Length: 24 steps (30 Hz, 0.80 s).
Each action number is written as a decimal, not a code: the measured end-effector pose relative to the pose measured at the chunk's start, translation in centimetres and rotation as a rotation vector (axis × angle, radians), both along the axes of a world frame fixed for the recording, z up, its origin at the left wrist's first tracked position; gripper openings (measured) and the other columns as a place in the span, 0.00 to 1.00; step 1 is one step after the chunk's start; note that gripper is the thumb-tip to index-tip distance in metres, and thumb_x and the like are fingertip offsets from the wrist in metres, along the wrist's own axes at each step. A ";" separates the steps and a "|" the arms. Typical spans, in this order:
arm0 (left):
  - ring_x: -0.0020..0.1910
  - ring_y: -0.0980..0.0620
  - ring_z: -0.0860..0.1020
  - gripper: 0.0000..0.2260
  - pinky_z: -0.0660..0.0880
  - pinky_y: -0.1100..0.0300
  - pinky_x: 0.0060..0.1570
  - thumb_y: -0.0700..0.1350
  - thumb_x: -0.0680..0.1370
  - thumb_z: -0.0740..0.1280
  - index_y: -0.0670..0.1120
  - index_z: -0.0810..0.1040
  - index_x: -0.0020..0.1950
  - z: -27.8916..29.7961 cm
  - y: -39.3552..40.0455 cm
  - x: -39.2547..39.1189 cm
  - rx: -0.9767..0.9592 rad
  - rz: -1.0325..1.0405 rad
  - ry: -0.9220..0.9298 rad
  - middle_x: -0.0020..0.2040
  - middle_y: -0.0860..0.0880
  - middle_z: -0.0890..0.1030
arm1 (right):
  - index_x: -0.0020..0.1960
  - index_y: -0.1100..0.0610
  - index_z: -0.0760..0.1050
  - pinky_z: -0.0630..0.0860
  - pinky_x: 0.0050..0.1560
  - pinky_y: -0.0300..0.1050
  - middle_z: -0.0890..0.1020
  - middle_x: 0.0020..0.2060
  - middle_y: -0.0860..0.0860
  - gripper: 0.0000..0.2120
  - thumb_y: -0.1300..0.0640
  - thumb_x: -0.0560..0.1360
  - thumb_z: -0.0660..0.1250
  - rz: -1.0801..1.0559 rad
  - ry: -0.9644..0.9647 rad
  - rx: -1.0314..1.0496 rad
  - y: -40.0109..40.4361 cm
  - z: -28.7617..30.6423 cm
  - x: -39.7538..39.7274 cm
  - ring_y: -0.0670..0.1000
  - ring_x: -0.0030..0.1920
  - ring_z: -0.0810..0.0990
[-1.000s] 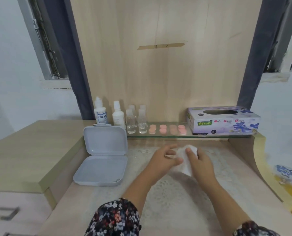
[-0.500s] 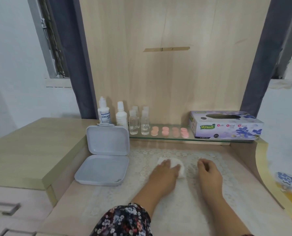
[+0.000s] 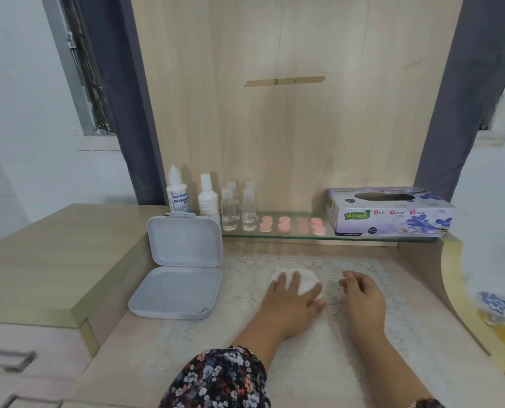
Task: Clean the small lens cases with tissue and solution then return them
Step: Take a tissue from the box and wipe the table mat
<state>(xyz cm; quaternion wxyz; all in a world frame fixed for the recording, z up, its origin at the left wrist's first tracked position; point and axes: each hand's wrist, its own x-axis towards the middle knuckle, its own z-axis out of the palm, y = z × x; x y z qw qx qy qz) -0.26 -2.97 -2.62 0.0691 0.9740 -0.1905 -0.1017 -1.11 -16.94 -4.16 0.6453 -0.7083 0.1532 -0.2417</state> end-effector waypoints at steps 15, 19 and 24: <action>0.76 0.39 0.37 0.31 0.39 0.46 0.74 0.68 0.78 0.40 0.57 0.41 0.78 0.4 4.1 0.6 0.041 0.252 0.069 0.77 0.40 0.35 | 0.54 0.55 0.77 0.69 0.49 0.45 0.81 0.43 0.50 0.08 0.55 0.80 0.60 -0.004 -0.009 0.018 -0.2 -0.2 0.0 0.52 0.48 0.78; 0.76 0.40 0.35 0.32 0.37 0.46 0.74 0.70 0.77 0.40 0.59 0.40 0.78 0.4 1.6 -1.6 0.028 0.144 0.086 0.77 0.42 0.33 | 0.53 0.55 0.77 0.70 0.49 0.46 0.81 0.43 0.49 0.08 0.55 0.80 0.60 0.000 -0.010 -0.007 -0.1 -0.1 -0.1 0.51 0.47 0.78; 0.76 0.45 0.32 0.35 0.35 0.49 0.74 0.73 0.72 0.38 0.62 0.41 0.77 0.0 -0.2 -4.7 0.015 -0.022 0.094 0.77 0.45 0.33 | 0.55 0.56 0.78 0.71 0.50 0.47 0.81 0.41 0.48 0.10 0.55 0.80 0.60 -0.009 -0.003 -0.009 -0.2 -0.2 -0.1 0.50 0.46 0.77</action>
